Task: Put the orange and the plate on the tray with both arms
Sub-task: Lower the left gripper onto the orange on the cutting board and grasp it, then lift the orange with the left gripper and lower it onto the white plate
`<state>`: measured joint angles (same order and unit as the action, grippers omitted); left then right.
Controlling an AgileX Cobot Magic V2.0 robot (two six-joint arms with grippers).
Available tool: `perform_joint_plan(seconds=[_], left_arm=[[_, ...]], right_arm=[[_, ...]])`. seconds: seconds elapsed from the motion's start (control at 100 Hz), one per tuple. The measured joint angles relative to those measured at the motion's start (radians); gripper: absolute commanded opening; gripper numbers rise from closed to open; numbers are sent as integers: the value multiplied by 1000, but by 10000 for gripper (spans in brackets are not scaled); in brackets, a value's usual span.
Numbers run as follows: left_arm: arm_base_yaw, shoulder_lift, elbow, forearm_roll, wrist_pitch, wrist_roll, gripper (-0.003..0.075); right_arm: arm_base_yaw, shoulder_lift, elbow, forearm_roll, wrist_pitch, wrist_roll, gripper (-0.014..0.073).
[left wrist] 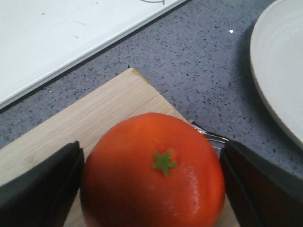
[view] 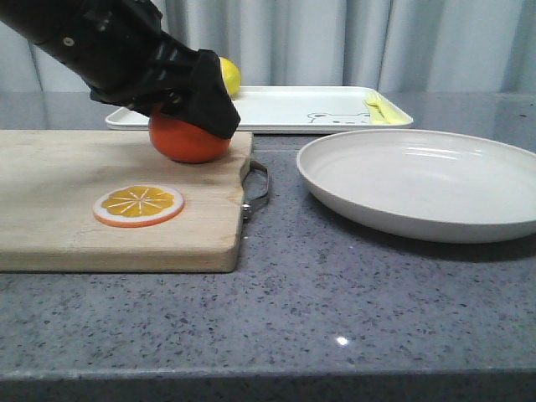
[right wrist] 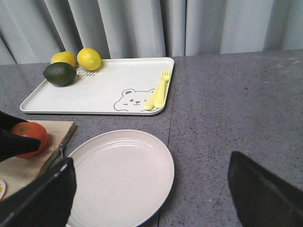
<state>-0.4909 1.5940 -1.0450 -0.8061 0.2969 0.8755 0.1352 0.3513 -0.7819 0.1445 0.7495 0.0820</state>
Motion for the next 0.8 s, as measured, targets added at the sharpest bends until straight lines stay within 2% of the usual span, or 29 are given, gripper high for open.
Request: perform_joint_plan(seconds=[0.17, 0.29, 0.58, 0.8], left_arm=[[0, 0, -2, 0, 0, 0, 267], [0, 0, -2, 0, 0, 0, 177], [-26, -36, -27, -2, 27, 0, 174], [-166, -59, -100, -5, 6, 0, 175]], right_arm=[[0, 0, 0, 0, 0, 0, 644], [0, 0, 0, 0, 0, 0, 644], [0, 0, 0, 0, 0, 0, 644], [0, 0, 0, 0, 0, 0, 644]])
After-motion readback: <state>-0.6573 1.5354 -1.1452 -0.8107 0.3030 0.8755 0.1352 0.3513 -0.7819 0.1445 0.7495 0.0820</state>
